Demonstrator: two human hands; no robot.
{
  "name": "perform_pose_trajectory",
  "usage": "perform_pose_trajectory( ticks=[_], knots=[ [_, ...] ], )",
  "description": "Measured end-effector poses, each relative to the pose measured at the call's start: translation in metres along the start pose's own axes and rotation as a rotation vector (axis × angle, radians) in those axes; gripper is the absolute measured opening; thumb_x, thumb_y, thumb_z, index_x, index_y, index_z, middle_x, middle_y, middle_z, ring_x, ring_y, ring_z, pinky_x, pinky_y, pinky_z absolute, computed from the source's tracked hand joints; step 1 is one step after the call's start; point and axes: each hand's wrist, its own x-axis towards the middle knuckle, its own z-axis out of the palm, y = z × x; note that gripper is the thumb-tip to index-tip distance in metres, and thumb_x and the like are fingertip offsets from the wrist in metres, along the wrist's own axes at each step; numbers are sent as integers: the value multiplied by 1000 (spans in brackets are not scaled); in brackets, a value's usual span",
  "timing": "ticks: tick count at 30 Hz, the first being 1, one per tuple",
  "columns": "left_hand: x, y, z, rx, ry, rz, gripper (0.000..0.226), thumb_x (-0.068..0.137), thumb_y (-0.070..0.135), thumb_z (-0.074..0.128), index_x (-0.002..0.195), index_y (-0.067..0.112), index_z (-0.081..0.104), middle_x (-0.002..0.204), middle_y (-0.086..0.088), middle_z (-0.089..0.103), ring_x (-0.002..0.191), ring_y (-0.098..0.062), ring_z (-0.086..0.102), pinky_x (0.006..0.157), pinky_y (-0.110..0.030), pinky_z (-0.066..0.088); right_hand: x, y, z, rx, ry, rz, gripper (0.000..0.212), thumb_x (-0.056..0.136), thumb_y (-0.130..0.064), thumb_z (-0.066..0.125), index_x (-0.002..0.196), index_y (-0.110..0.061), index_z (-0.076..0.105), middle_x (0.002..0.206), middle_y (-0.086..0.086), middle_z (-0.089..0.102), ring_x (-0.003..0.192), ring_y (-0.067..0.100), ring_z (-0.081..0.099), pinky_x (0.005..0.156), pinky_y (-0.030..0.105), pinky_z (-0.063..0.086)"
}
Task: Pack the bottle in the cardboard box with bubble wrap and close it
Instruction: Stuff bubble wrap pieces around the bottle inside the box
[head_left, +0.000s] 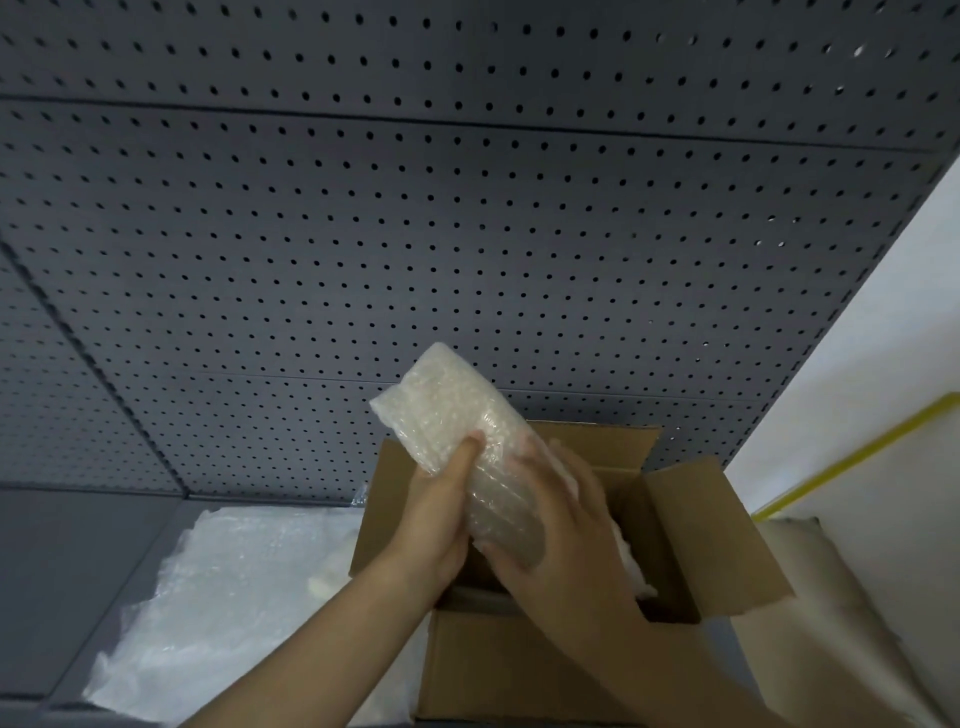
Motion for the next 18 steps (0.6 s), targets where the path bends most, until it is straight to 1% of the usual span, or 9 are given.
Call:
perform_pose_trajectory(
  ticks=[2,4,6,10,13,14,15,16,18],
  knots=[
    [1,0,2,-5,9,-14,31,95,22,53,123,10,57,111,-15,72,97,-25,71,71,-30,58,5,0,7,-119,-75,76,102,69,-52,71,147,-23,11,159,9,15,144,27,17,115,47,24],
    [1,0,2,-1,-17,-23,32,97,22,49,126,10,54,114,-15,70,100,-25,70,73,-29,57,8,3,11,-277,-101,58,109,61,-41,82,146,-15,19,153,16,31,136,36,38,107,51,35],
    [3,1,-1,20,-42,-29,34,98,22,47,128,8,53,115,-14,70,104,-25,68,79,-30,56,11,11,8,-311,-85,21,102,56,-28,87,141,-12,33,142,19,47,123,37,54,98,48,46],
    [1,7,-16,127,-145,-161,26,96,29,51,119,18,56,109,-5,73,103,-19,69,86,-27,55,25,28,-5,-180,-139,-60,73,74,-5,72,139,-18,41,141,13,51,107,32,65,81,40,59],
    [-11,15,-27,518,-303,-305,15,91,31,60,104,23,61,102,-8,75,95,-19,72,88,-30,56,44,51,-22,-178,-281,-19,60,86,1,58,139,-22,46,146,1,45,116,22,58,95,33,51],
    [-15,16,-31,650,-332,-250,11,89,26,64,100,21,64,93,-5,77,87,-16,74,83,-28,57,50,62,-26,-180,-332,-5,57,87,1,57,138,-23,47,145,-1,46,121,20,54,101,32,46],
    [-15,15,-36,806,-346,-94,9,87,22,68,96,21,66,85,0,77,80,-10,73,80,-24,58,57,72,-30,-180,-383,-12,54,87,0,58,136,-22,51,142,0,49,123,19,51,105,33,42],
    [-12,14,-41,1012,-349,140,9,85,20,70,94,23,68,84,8,76,79,-4,72,78,-21,56,63,81,-31,-175,-432,-30,50,87,-2,59,133,-20,54,137,2,54,123,20,51,106,35,41],
    [-1,13,-45,1405,-352,586,20,84,25,70,103,27,67,99,15,70,90,-1,66,81,-18,53,70,96,-27,-181,-531,-43,43,86,-6,61,127,-18,58,129,4,59,118,21,53,102,37,42]
  ],
)
